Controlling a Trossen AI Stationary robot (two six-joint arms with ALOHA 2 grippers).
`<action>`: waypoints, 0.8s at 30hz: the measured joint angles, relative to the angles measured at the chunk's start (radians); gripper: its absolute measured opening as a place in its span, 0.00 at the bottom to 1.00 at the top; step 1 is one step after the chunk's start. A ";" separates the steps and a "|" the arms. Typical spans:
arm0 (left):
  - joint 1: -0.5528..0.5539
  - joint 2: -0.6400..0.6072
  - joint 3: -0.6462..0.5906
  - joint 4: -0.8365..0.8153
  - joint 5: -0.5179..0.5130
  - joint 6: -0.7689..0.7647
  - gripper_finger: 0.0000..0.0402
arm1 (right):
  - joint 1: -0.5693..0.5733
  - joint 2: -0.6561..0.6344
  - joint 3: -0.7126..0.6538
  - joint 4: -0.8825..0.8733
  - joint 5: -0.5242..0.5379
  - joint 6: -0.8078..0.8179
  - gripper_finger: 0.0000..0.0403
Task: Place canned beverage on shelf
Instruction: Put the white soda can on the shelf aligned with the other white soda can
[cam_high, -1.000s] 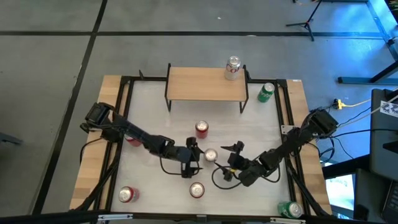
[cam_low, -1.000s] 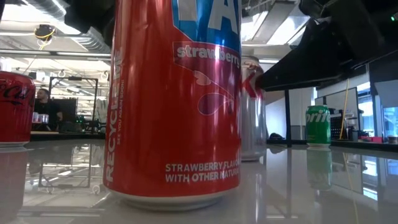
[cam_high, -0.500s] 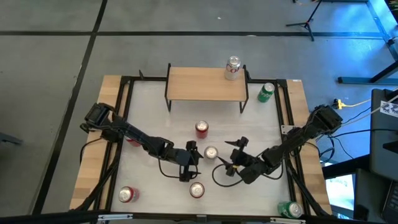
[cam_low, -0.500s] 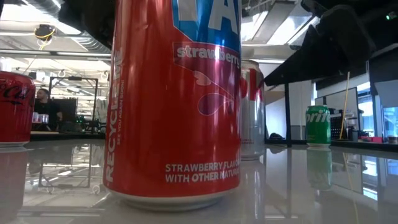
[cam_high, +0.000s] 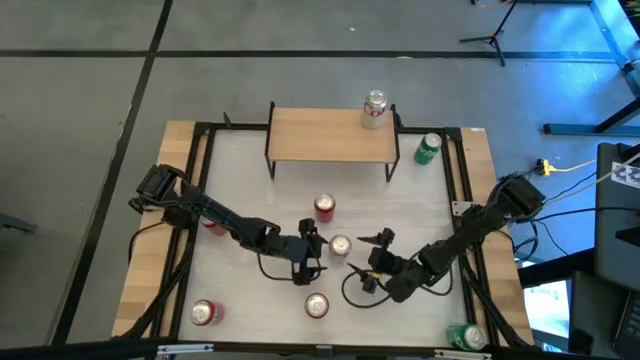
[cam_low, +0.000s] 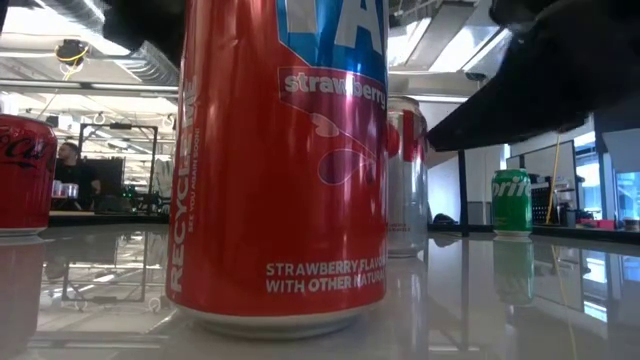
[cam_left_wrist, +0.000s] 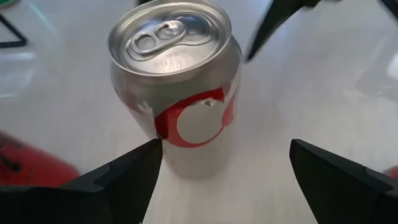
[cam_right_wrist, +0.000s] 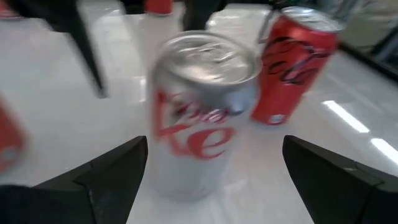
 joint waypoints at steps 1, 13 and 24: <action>0.005 0.000 0.000 0.008 0.026 0.000 0.85 | -0.005 0.006 0.000 0.005 0.012 0.000 0.92; 0.006 0.000 0.000 0.030 0.208 0.029 0.85 | -0.016 -0.019 0.000 -0.084 0.027 -0.053 0.92; -0.006 0.001 0.000 -0.052 0.179 -0.022 0.85 | 0.005 0.008 0.000 0.001 -0.147 0.069 0.92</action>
